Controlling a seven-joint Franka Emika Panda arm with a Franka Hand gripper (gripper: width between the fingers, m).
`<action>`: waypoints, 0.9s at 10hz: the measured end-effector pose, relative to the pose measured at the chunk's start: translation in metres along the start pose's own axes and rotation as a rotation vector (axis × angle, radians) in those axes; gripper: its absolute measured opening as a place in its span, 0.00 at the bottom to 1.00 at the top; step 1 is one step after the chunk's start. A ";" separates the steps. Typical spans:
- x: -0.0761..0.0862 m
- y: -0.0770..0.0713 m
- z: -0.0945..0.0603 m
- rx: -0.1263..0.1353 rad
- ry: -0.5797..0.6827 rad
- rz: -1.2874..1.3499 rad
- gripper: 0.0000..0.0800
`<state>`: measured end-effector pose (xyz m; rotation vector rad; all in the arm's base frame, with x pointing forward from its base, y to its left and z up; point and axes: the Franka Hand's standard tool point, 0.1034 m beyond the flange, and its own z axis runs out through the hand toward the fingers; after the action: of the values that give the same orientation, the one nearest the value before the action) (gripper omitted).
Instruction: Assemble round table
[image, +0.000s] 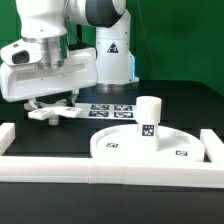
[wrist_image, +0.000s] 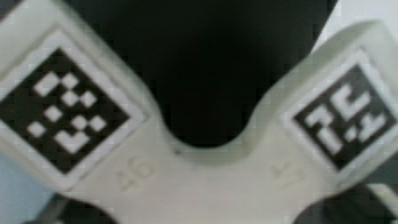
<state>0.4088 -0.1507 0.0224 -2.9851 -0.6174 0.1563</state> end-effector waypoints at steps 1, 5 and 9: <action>0.001 0.000 -0.001 -0.001 0.001 0.000 0.56; 0.003 -0.001 -0.003 0.006 -0.001 0.009 0.56; 0.013 -0.024 -0.034 0.026 0.024 0.287 0.57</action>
Offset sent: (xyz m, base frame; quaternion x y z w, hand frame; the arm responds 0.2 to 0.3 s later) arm 0.0043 -0.0005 0.0031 -0.0006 -0.0040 0.0014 1.0000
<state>0.4153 -0.1255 0.0580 -3.0292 -0.1794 0.1451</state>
